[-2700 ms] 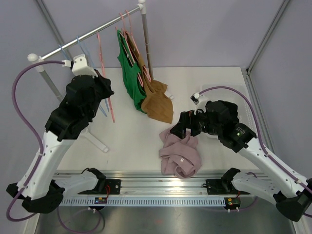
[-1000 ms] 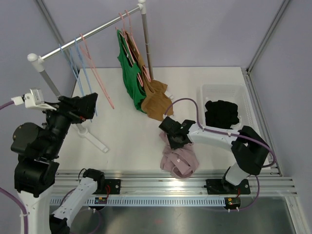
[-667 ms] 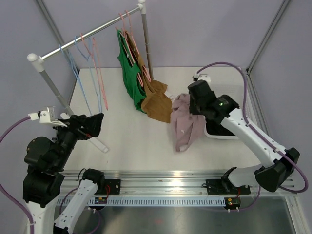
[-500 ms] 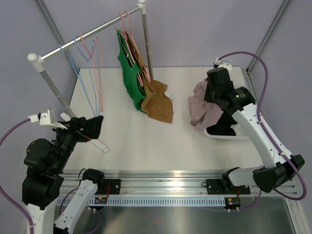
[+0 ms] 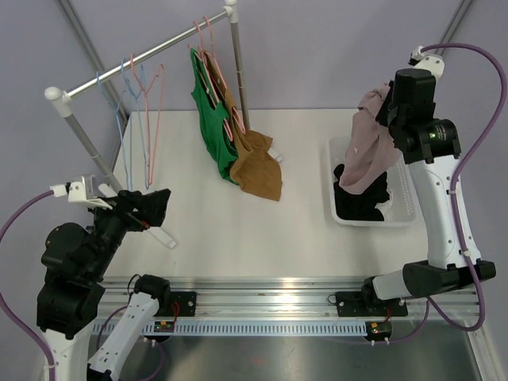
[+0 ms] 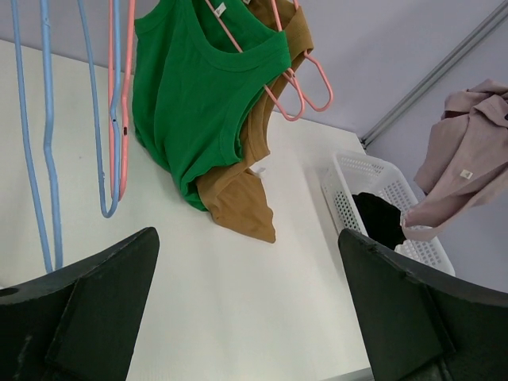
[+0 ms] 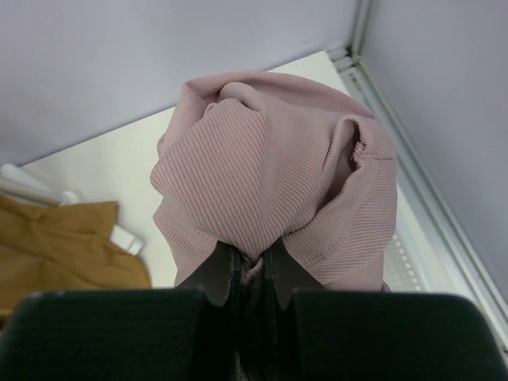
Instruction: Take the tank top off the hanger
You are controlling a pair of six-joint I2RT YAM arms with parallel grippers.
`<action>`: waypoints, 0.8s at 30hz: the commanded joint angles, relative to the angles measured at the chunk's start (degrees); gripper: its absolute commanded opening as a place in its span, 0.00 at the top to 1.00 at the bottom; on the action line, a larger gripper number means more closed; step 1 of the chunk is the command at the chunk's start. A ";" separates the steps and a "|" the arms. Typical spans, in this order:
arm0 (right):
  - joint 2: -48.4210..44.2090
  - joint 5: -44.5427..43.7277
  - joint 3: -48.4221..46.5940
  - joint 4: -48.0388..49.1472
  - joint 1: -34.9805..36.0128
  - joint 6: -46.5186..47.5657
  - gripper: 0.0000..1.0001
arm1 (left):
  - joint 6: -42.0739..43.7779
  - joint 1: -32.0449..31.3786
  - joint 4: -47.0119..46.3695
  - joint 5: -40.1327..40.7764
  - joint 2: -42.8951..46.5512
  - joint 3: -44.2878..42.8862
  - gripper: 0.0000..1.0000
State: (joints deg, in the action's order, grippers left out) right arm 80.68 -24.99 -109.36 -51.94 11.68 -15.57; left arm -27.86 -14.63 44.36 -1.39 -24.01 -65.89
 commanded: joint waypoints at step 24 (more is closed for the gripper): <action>5.21 1.19 25.09 6.52 -8.26 -7.55 0.00 | 2.81 -1.36 0.54 0.13 -33.89 -34.03 0.01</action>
State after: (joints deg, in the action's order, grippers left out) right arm 95.04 -20.12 -76.69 -41.39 3.68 -23.73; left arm -26.39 -15.07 43.70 -6.94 -53.30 -95.88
